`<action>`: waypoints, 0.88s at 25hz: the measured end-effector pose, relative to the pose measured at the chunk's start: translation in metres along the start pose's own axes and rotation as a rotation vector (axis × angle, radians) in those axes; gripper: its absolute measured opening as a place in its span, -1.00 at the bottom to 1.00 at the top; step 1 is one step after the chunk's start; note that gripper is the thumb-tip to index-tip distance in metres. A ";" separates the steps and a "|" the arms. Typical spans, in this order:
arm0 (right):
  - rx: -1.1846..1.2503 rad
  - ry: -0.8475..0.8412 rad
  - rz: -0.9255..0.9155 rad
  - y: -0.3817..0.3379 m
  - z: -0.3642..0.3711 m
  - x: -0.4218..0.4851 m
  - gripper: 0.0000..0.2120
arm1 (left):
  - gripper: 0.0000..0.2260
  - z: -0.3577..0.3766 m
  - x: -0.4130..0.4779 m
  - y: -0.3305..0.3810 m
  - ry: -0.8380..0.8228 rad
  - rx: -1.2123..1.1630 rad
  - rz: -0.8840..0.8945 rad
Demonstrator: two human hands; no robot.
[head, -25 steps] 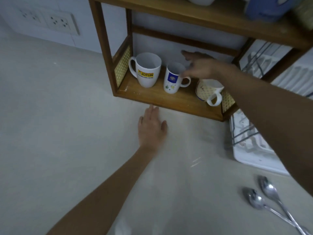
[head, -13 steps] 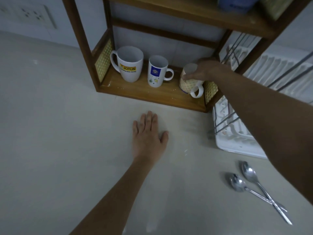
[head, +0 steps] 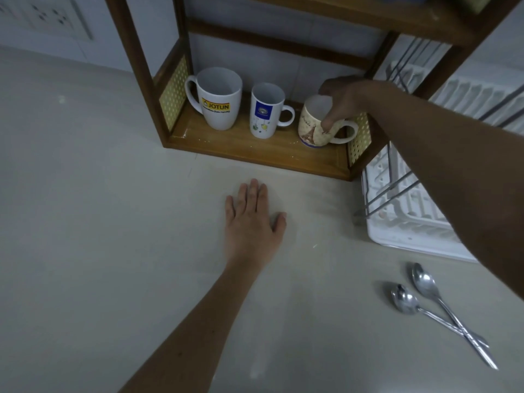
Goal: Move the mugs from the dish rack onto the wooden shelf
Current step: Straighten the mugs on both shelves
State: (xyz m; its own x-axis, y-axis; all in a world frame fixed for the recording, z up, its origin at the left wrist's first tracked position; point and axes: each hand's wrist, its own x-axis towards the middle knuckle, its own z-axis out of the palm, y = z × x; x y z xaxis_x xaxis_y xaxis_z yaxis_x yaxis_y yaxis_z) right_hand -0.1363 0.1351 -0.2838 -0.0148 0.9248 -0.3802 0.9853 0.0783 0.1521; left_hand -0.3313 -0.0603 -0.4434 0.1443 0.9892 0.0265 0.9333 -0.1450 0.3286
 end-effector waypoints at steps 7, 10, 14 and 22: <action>-0.005 0.003 -0.040 0.005 0.002 0.002 -0.05 | -0.39 0.001 -0.001 0.001 0.009 -0.014 0.002; 0.015 0.021 -0.043 0.008 0.007 0.002 -0.07 | -0.39 0.001 0.000 0.000 0.014 -0.006 0.001; 0.048 0.046 -0.023 0.009 0.018 0.004 -0.06 | -0.39 0.001 -0.001 0.002 0.015 -0.004 -0.002; 0.172 -0.013 0.028 -0.002 0.022 -0.003 -0.03 | -0.39 0.000 -0.002 0.000 0.008 -0.014 0.008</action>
State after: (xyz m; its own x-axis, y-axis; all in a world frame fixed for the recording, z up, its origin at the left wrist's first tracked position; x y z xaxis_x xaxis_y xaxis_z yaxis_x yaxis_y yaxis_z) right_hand -0.1340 0.1241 -0.3035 0.0140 0.9208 -0.3897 0.9999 -0.0132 0.0049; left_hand -0.3318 -0.0620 -0.4438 0.1491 0.9881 0.0372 0.9274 -0.1528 0.3416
